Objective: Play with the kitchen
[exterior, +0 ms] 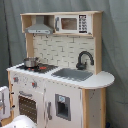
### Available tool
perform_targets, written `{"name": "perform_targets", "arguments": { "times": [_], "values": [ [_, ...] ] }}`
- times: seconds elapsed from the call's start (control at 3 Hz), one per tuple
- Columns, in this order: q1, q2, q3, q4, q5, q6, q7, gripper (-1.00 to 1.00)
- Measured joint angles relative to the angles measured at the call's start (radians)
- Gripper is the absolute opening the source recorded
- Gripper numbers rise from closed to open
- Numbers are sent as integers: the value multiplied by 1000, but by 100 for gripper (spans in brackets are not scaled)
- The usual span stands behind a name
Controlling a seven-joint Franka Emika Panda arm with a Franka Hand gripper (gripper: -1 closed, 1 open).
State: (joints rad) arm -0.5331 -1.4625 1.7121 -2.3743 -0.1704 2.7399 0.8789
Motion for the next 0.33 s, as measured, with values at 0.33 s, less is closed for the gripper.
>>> {"name": "perform_targets", "arguments": {
  "times": [0.33],
  "values": [
    [18,-4,-26,16,0,38,-89,100]
  ]
}}
